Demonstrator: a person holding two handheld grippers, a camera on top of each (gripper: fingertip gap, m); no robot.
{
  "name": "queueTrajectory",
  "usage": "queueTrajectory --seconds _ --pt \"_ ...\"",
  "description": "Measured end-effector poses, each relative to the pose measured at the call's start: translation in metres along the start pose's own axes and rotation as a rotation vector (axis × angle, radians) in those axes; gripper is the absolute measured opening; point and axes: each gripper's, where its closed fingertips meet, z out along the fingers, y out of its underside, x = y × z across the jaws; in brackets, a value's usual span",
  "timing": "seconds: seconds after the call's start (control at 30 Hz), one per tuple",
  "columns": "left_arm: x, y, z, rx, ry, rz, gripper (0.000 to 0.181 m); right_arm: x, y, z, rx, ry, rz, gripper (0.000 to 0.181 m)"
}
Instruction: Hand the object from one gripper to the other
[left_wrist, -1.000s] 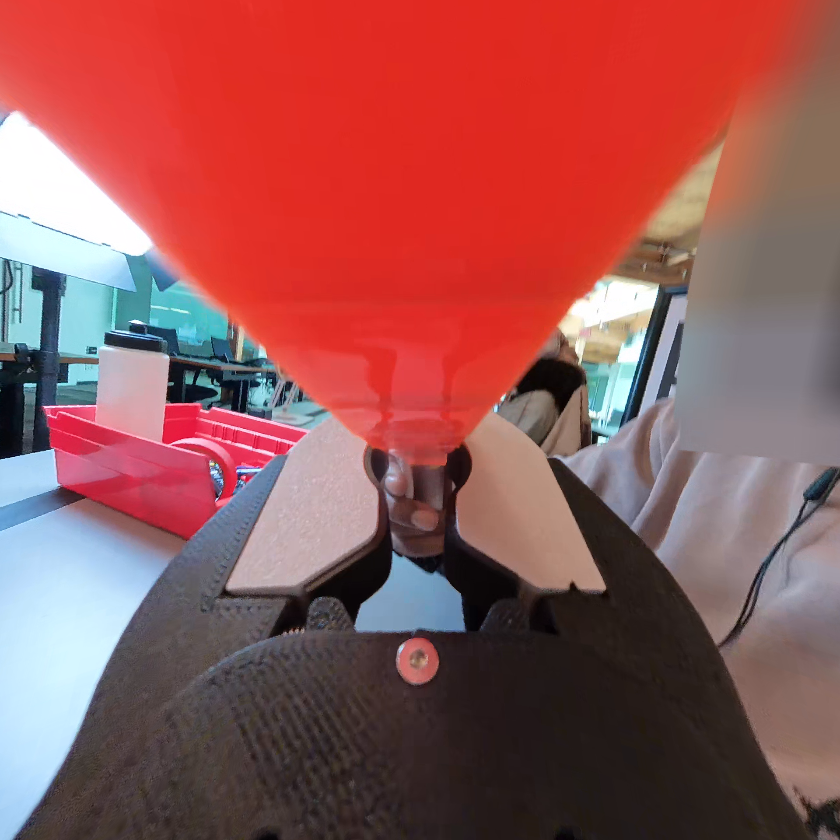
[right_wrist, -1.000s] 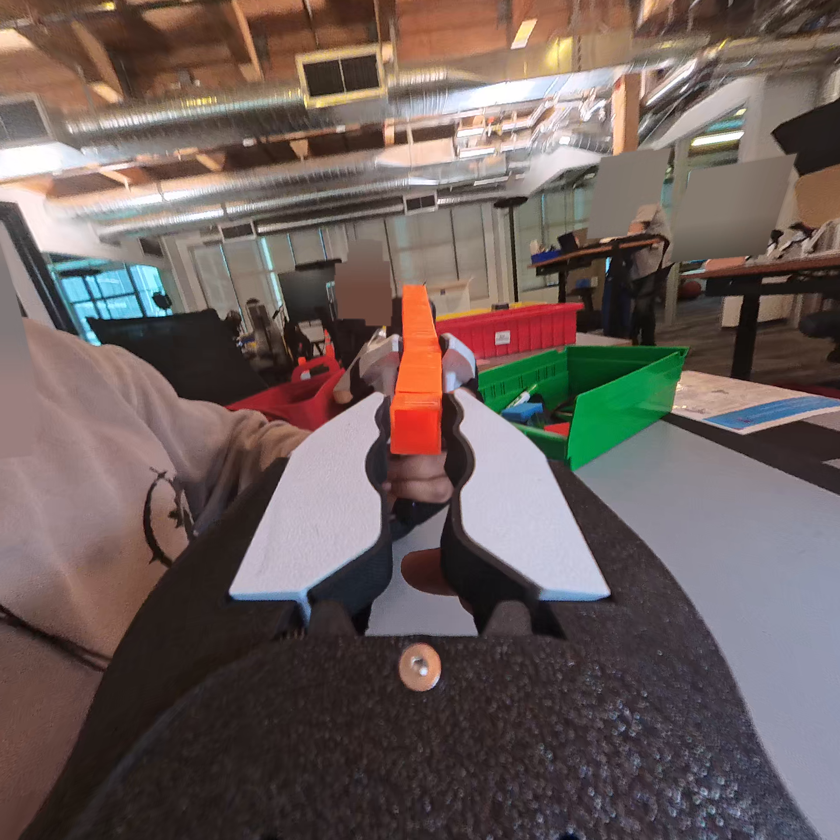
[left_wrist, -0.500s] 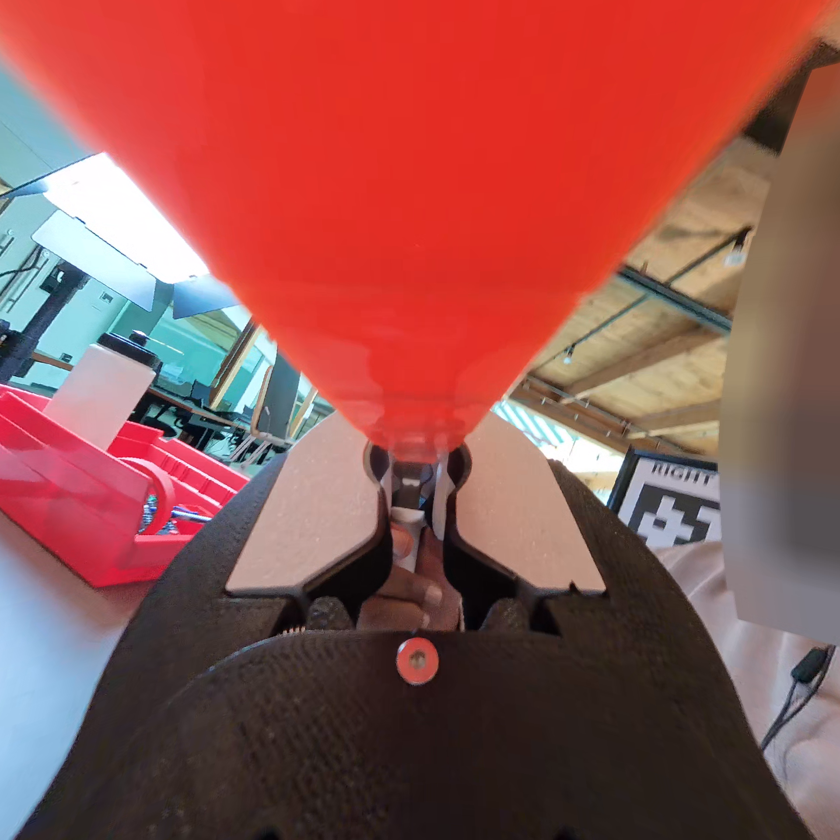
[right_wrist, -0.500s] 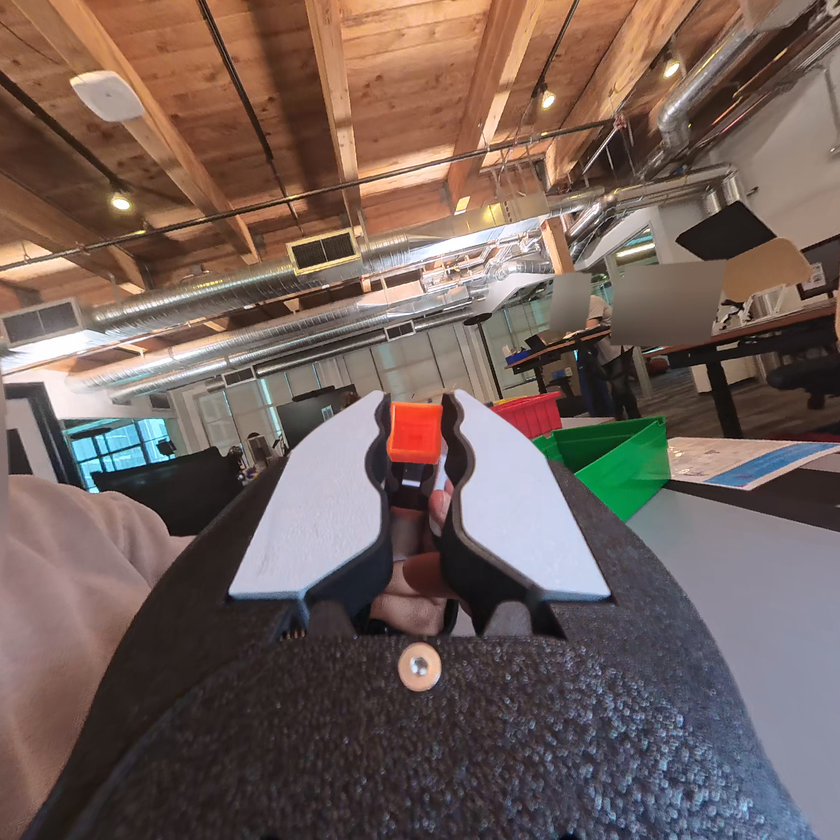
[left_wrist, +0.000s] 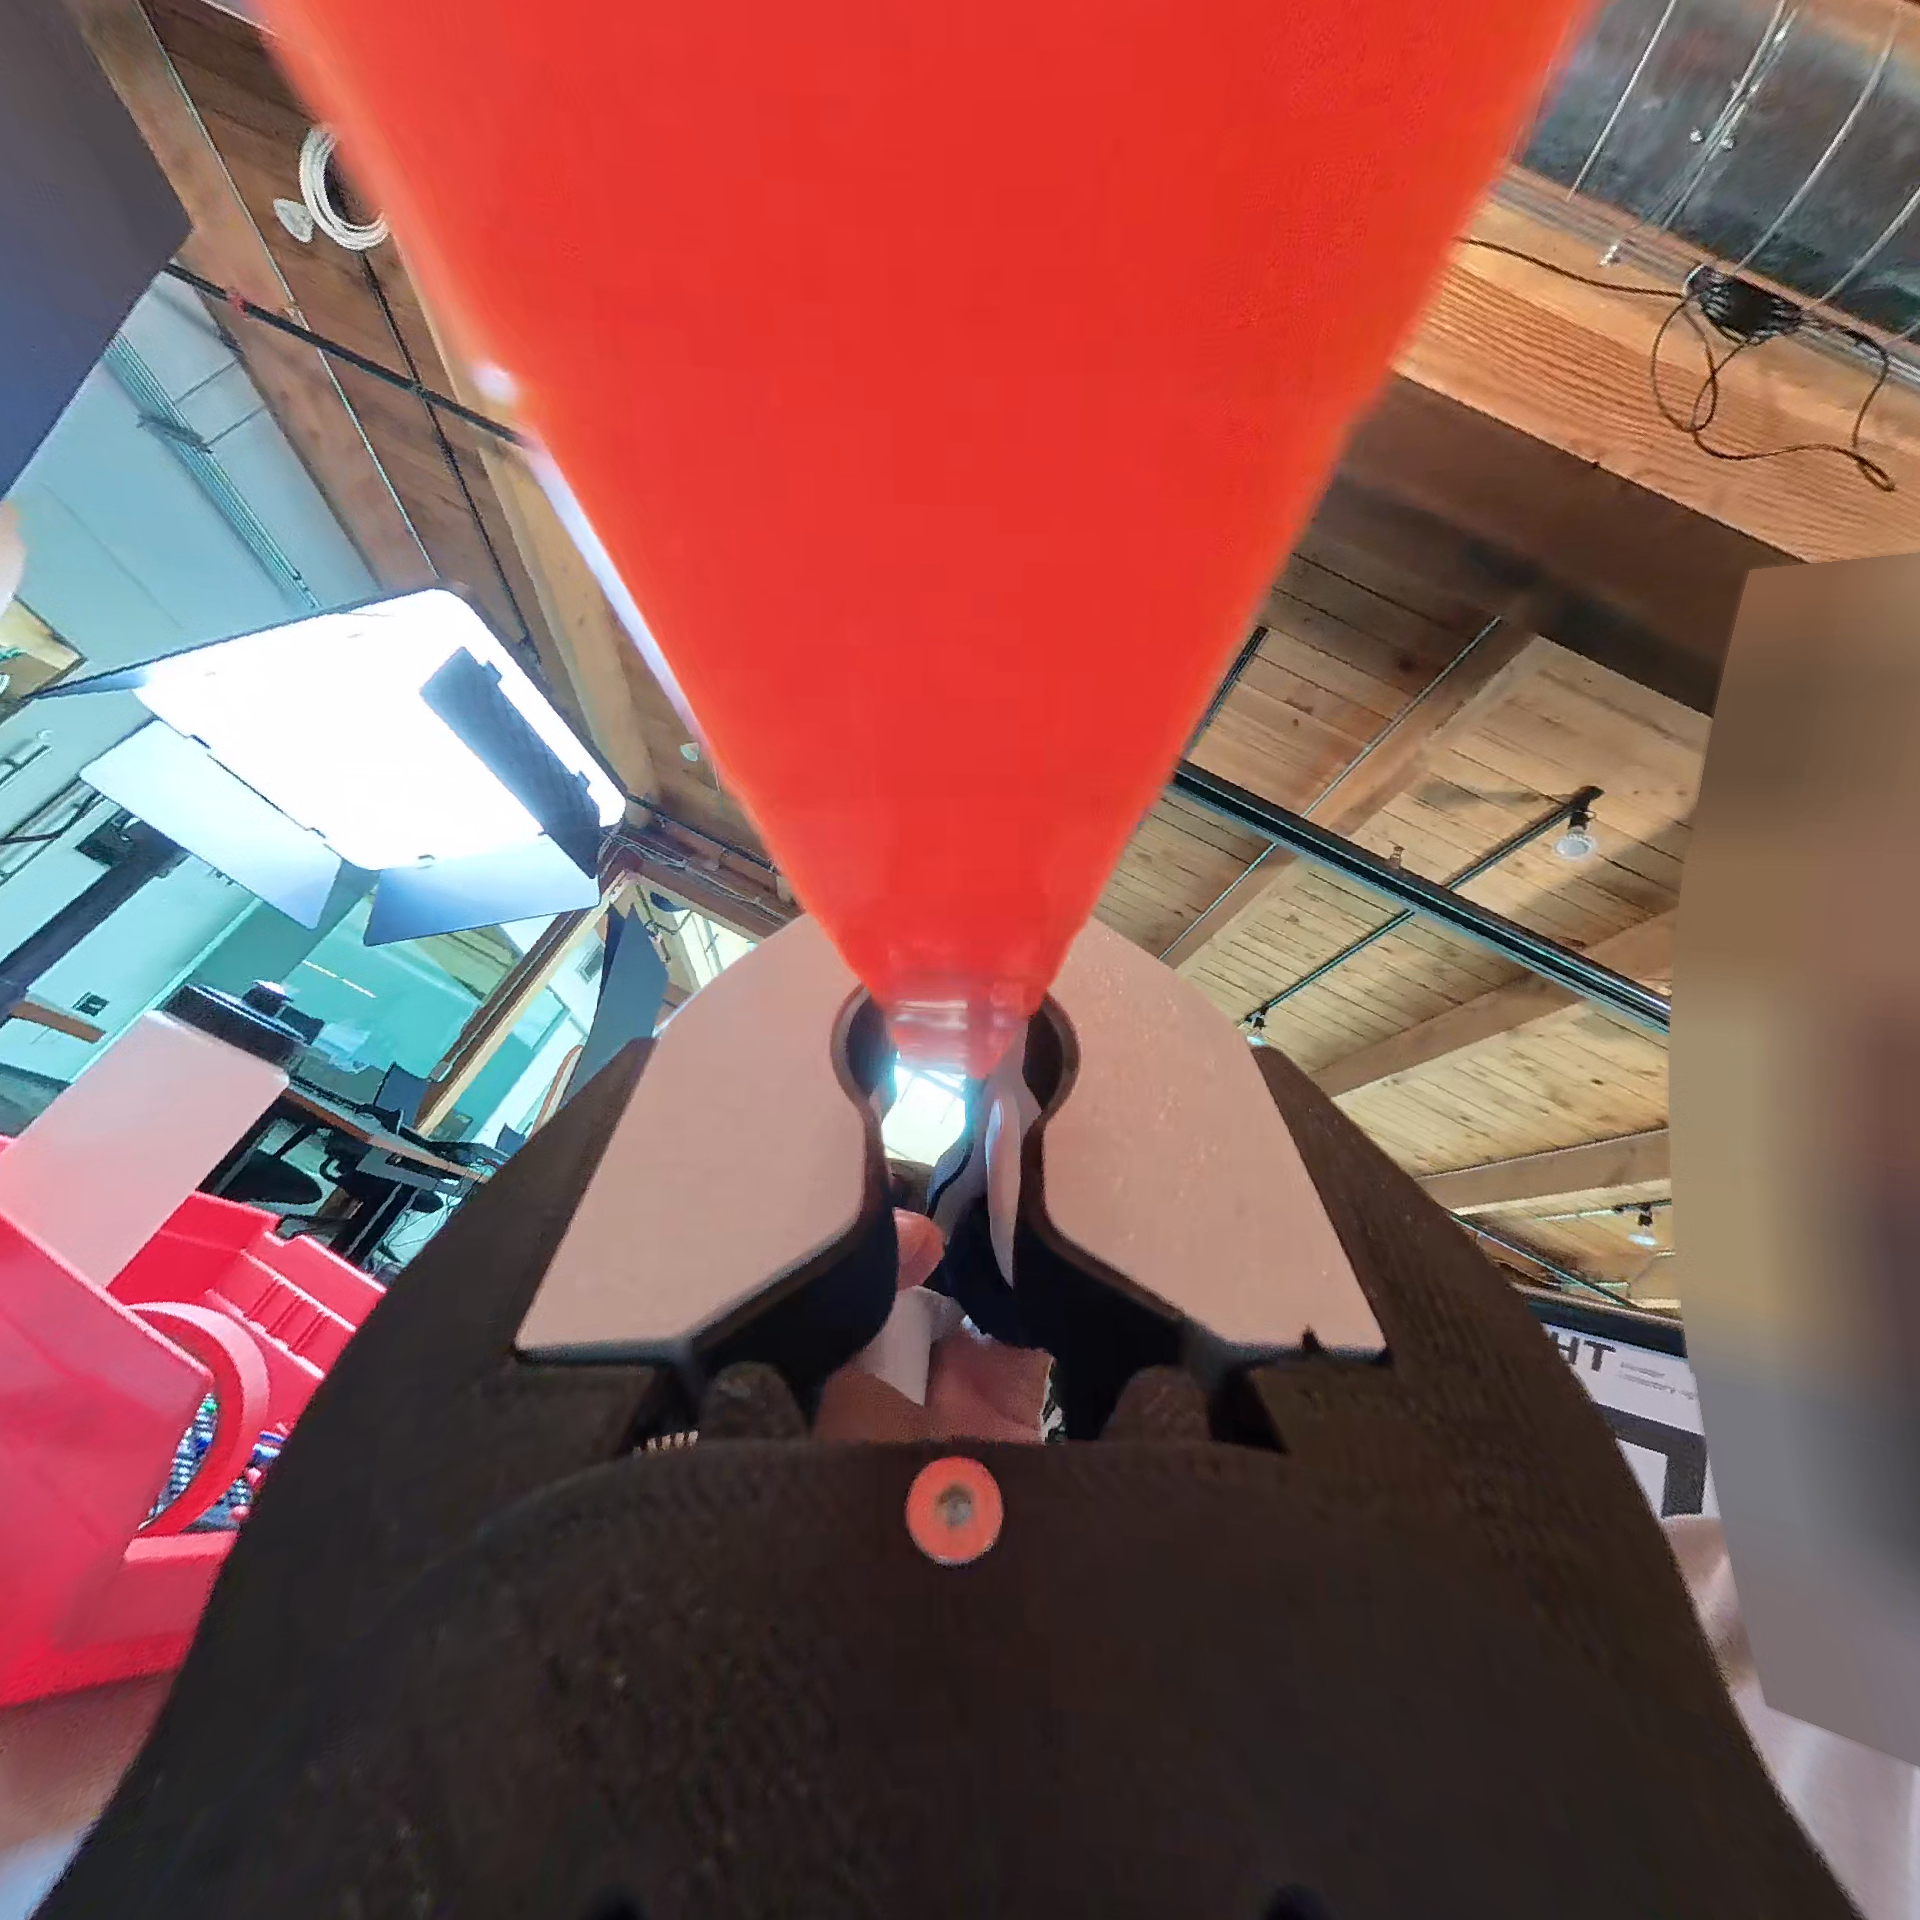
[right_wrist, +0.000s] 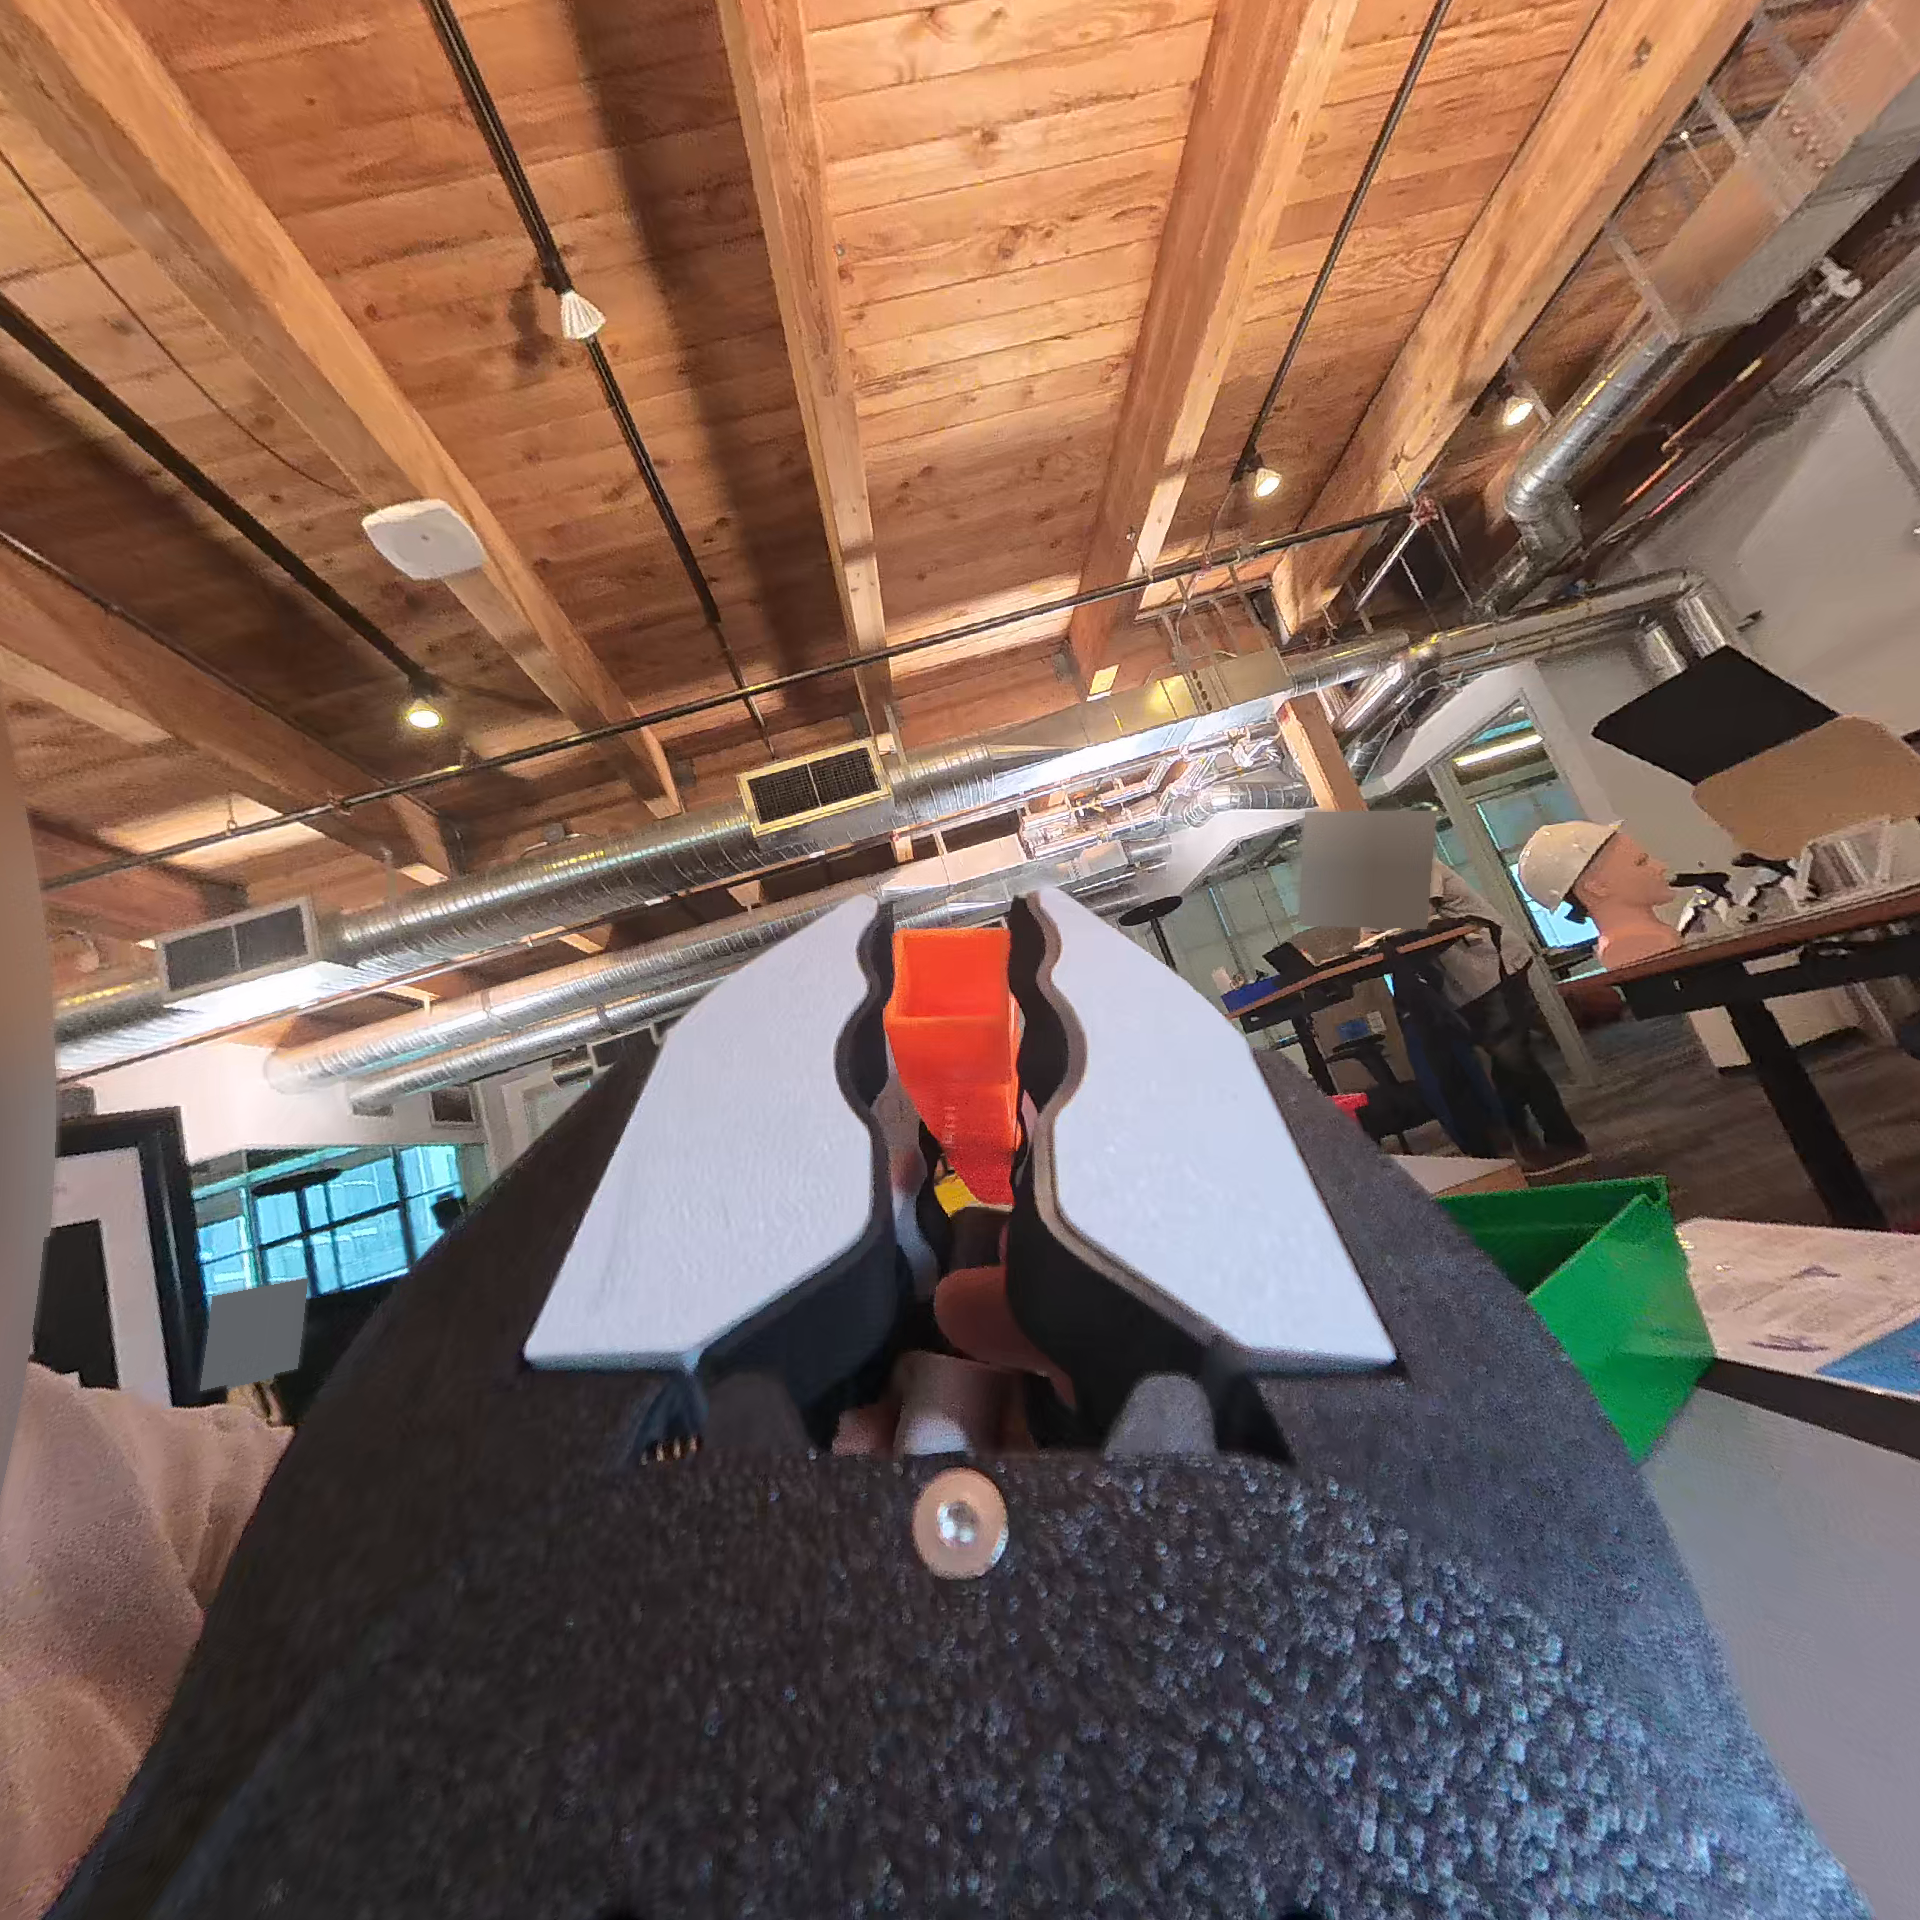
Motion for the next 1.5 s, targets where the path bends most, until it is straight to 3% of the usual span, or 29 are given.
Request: queueTrajectory --seconds 0.5,0.67,1.0,1.1,1.23,1.4,1.5 --pt "-0.016 0.003 -0.009 0.11 -0.063 -0.093 0.023 0.013 0.004 -0.002 0.086 0.057 0.029 0.021" --pt "-0.016 -0.012 -0.01 0.115 -0.061 -0.078 0.023 0.011 0.019 -0.003 -0.007 0.04 -0.005 0.021" --pt "-0.021 -0.008 -0.016 0.033 -0.054 -0.048 0.023 0.015 0.024 -0.007 -0.155 0.005 -0.057 0.022" --pt "-0.025 -0.008 -0.022 -0.003 -0.068 -0.009 0.023 0.021 0.036 -0.015 -0.3 0.001 -0.071 0.022" --pt "-0.034 0.0 -0.037 -0.115 -0.078 0.033 0.023 0.043 0.064 -0.05 -0.582 0.044 -0.063 0.028" --pt "-0.045 0.014 -0.043 -0.197 -0.08 0.046 0.023 0.057 0.089 -0.08 -0.732 0.057 -0.057 0.032" --pt "-0.046 0.005 -0.045 -0.199 -0.086 0.094 0.022 0.076 0.105 -0.101 -0.963 0.127 -0.143 0.032"
